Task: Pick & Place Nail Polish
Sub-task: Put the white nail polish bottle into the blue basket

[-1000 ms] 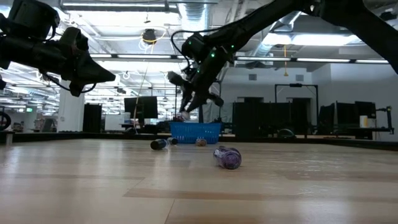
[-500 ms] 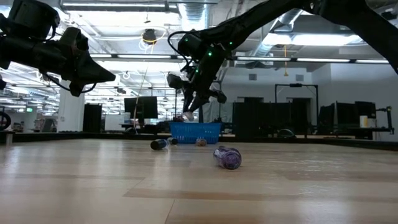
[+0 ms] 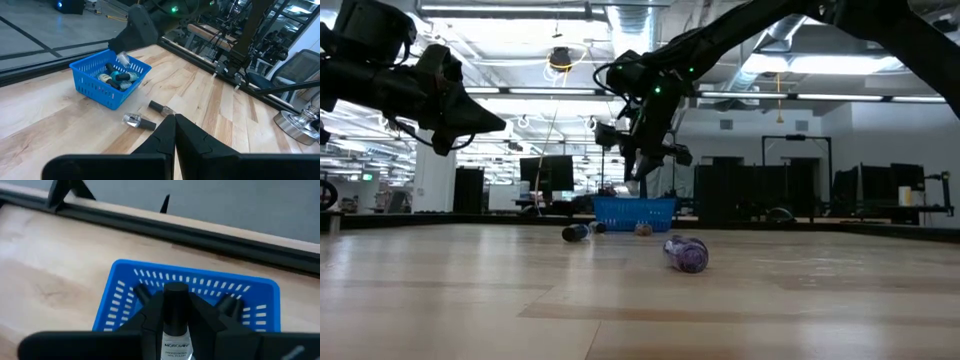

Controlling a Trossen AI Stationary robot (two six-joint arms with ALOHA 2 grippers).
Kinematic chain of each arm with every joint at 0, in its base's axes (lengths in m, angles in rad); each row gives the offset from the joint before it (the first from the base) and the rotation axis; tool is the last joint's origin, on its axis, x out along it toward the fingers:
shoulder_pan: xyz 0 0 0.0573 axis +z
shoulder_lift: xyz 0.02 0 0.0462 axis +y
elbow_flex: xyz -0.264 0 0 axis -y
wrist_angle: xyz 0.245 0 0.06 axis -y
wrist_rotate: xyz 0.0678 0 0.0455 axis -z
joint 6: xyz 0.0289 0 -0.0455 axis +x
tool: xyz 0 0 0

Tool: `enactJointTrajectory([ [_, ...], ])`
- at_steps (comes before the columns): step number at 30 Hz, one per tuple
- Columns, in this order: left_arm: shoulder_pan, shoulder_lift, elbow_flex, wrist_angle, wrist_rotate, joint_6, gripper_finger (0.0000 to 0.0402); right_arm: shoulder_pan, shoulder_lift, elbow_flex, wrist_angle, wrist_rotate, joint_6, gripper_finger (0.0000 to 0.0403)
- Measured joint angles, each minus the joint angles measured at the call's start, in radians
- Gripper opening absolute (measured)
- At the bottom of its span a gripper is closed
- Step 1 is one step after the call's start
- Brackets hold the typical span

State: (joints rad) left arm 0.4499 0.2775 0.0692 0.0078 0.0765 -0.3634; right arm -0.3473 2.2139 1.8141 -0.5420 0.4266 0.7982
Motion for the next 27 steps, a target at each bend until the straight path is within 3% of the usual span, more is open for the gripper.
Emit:
enactJointTrajectory([
  [27,0.000,0.000,0.000,0.000,0.000,0.000,0.0001,0.024,0.000,-0.007,-0.048,0.051,0.066,0.0061],
])
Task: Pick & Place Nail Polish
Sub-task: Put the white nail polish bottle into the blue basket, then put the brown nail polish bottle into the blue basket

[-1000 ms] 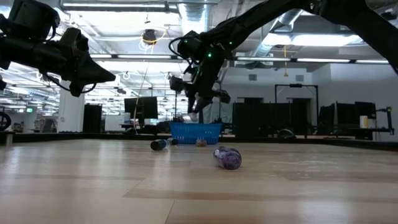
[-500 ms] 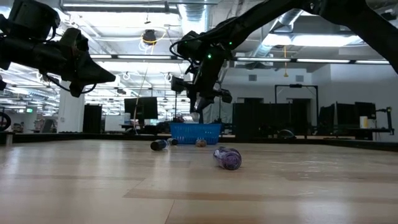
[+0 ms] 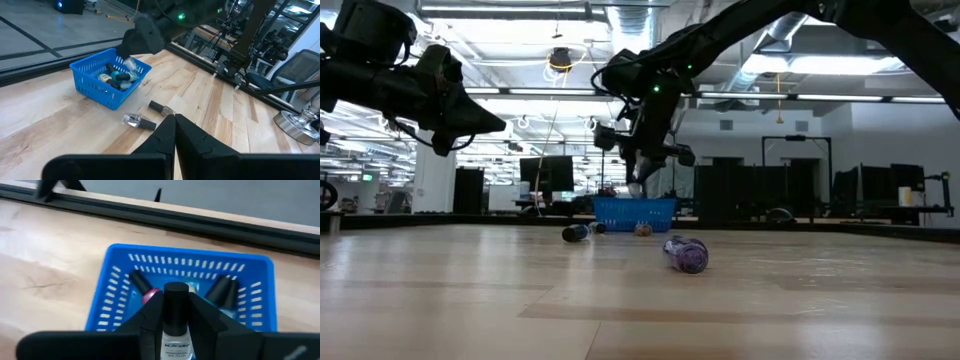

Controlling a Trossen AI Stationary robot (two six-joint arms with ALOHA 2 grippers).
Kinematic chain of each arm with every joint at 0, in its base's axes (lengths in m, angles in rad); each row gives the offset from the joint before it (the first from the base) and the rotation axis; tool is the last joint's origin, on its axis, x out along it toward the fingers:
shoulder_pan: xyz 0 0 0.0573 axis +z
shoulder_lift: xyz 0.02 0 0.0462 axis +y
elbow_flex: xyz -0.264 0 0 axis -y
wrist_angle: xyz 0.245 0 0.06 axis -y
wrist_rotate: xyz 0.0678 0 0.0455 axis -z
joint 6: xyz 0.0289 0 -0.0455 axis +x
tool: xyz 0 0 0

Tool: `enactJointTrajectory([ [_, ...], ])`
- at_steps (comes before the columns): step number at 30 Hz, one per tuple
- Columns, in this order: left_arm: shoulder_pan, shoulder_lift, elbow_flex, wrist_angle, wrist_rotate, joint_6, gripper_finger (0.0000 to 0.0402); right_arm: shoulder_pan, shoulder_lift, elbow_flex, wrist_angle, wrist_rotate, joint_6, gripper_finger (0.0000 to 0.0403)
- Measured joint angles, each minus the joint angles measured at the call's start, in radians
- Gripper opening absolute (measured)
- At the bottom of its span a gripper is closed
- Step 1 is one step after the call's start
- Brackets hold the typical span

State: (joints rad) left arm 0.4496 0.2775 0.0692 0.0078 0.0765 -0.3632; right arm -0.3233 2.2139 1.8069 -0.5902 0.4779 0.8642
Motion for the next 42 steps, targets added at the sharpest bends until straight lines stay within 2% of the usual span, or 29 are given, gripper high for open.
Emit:
enactJointTrajectory([
  [30,0.000,0.000,0.000,0.000,0.002,0.016,0.0001,0.042,0.065,0.027,0.025,0.078,0.045,0.0064],
  [36,0.000,0.000,0.000,0.000,0.002,0.016,0.0001,0.042,0.065,0.027,0.024,0.076,0.022,0.0095],
  [42,0.000,0.000,0.000,0.000,0.003,0.018,0.0001,0.041,0.064,0.027,0.021,0.047,-0.013,0.0154],
])
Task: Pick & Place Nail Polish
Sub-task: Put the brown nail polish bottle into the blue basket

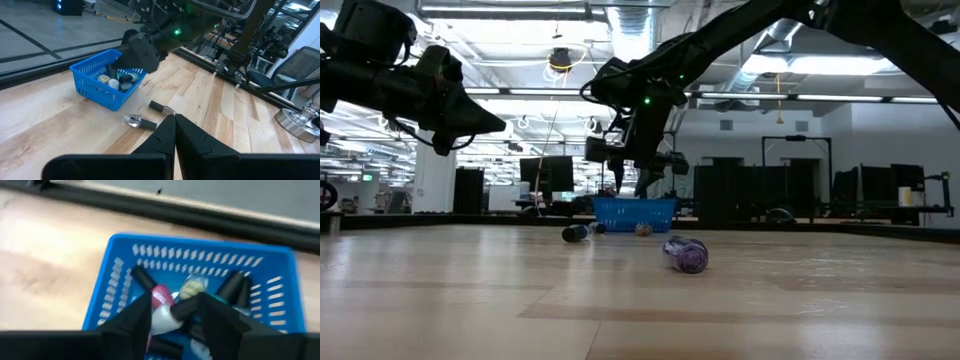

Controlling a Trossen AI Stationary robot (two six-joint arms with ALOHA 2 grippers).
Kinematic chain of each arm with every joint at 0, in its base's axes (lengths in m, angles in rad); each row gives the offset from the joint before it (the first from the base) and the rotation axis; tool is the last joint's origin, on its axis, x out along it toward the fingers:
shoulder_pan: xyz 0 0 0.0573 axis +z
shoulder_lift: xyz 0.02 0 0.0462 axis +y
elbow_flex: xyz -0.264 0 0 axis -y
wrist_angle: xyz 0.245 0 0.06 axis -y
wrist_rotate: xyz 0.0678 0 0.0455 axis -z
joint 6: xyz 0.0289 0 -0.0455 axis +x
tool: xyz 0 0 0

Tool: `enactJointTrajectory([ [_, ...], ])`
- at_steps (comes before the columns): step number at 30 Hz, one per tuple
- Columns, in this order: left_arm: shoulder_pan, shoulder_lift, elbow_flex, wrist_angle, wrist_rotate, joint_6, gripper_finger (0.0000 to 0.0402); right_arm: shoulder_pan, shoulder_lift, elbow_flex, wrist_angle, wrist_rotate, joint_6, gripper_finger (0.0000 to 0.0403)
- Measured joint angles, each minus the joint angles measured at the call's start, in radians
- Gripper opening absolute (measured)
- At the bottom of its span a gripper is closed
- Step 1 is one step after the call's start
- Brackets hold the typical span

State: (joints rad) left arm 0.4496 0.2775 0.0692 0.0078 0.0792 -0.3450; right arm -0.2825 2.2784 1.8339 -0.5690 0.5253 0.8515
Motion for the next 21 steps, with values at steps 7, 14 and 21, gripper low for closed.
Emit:
enactJointTrajectory([
  [7,0.000,0.000,0.000,0.000,0.000,-0.002,0.0001,-0.008,-0.048,0.115,-0.252,-0.093,-0.106,0.0220],
  [14,0.000,0.000,0.000,0.000,0.000,-0.003,0.0001,0.067,-0.062,0.233,-0.517,-0.113,-0.057,0.0263],
  [21,0.000,0.000,0.000,0.000,0.000,-0.003,0.0005,0.119,-0.051,0.181,-0.507,-0.197,0.030,0.0290],
])
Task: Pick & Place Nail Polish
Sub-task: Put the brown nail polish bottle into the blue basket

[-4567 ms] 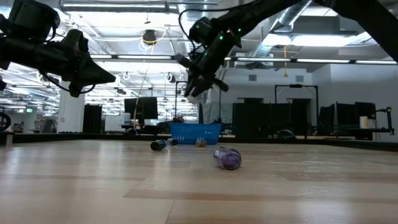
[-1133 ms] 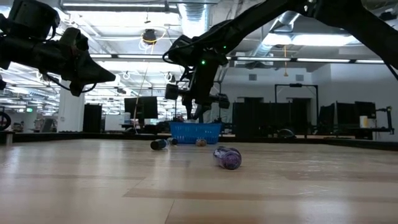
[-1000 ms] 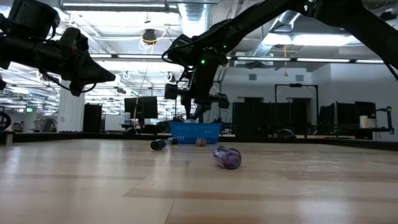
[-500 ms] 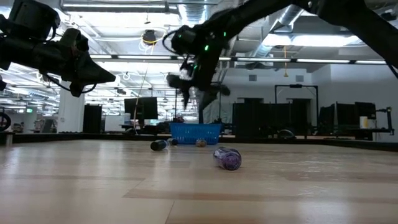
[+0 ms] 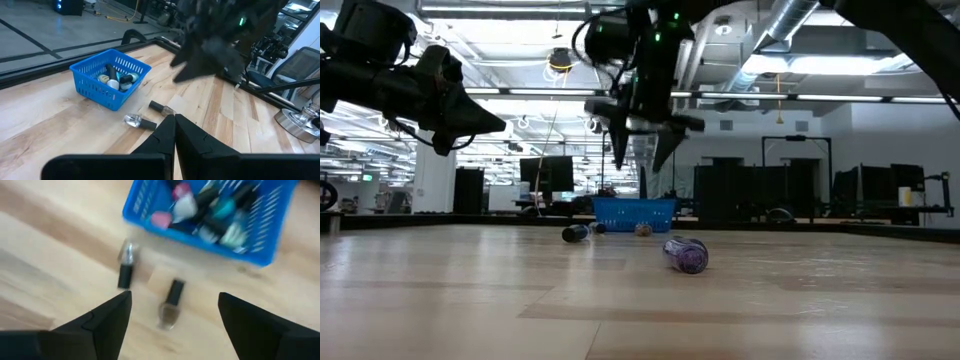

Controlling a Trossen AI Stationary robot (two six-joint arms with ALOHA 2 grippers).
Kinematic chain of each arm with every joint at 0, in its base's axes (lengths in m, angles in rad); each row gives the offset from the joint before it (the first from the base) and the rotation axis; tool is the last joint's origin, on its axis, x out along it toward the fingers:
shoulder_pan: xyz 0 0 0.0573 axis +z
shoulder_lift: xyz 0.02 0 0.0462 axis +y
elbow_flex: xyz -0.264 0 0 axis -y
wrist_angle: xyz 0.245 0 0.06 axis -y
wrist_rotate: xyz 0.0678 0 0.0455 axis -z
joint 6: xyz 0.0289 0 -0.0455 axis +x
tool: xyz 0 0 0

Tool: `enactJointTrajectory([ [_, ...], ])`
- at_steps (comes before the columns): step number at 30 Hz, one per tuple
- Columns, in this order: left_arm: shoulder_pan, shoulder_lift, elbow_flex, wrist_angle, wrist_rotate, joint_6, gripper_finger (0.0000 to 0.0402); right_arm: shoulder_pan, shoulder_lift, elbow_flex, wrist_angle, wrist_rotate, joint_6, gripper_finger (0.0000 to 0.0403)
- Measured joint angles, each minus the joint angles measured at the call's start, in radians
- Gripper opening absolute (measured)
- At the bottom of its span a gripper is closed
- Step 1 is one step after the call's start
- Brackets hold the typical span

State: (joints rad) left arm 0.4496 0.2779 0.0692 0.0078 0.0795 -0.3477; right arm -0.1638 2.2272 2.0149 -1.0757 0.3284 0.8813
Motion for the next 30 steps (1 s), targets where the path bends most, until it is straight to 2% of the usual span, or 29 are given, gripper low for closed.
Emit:
enactJointTrajectory([
  [6,0.000,0.000,0.000,0.000,0.000,0.000,0.0030,-0.017,0.004,-0.124,0.133,-0.072,0.006,0.0291],
  [16,0.000,0.000,0.000,0.000,0.000,0.000,0.0070,-0.021,0.004,-0.228,0.253,-0.130,0.026,0.0292],
  [30,0.000,0.000,0.000,0.000,0.000,-0.001,0.0072,-0.029,0.002,-0.354,0.367,-0.196,0.057,0.0272],
])
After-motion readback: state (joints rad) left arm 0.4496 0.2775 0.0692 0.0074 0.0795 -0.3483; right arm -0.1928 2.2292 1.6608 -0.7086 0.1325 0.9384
